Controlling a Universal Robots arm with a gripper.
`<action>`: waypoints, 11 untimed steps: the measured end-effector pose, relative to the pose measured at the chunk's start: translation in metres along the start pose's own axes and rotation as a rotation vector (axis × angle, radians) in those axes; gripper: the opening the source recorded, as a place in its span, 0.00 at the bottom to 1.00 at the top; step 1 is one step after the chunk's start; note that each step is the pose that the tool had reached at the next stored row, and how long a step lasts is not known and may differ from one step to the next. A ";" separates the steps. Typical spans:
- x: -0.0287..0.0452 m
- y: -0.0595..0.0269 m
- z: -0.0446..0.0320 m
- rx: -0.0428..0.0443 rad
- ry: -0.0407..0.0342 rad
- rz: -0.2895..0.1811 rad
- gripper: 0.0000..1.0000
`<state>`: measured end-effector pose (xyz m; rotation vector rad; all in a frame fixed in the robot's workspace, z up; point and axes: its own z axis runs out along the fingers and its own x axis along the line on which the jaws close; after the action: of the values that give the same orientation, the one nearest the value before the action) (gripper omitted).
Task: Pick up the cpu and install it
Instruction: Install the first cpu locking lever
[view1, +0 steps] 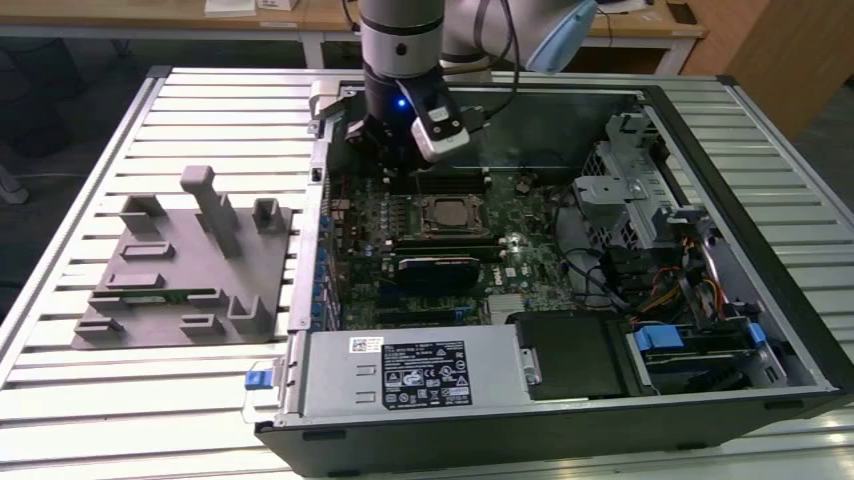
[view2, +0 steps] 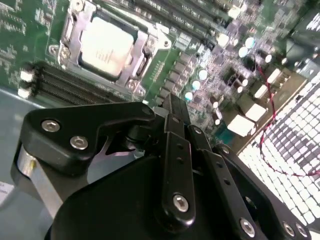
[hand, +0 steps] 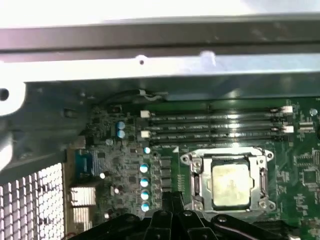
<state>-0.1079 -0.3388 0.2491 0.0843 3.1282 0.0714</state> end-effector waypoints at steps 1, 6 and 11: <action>0.0008 0.0000 0.0000 -0.0136 0.0006 0.000 0.11; 0.0024 -0.0003 0.0000 -0.1034 0.0049 0.001 0.11; 0.0025 -0.0006 0.0000 -0.1944 0.0096 0.002 0.11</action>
<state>-0.1104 -0.3393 0.2491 0.0859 3.1109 0.3756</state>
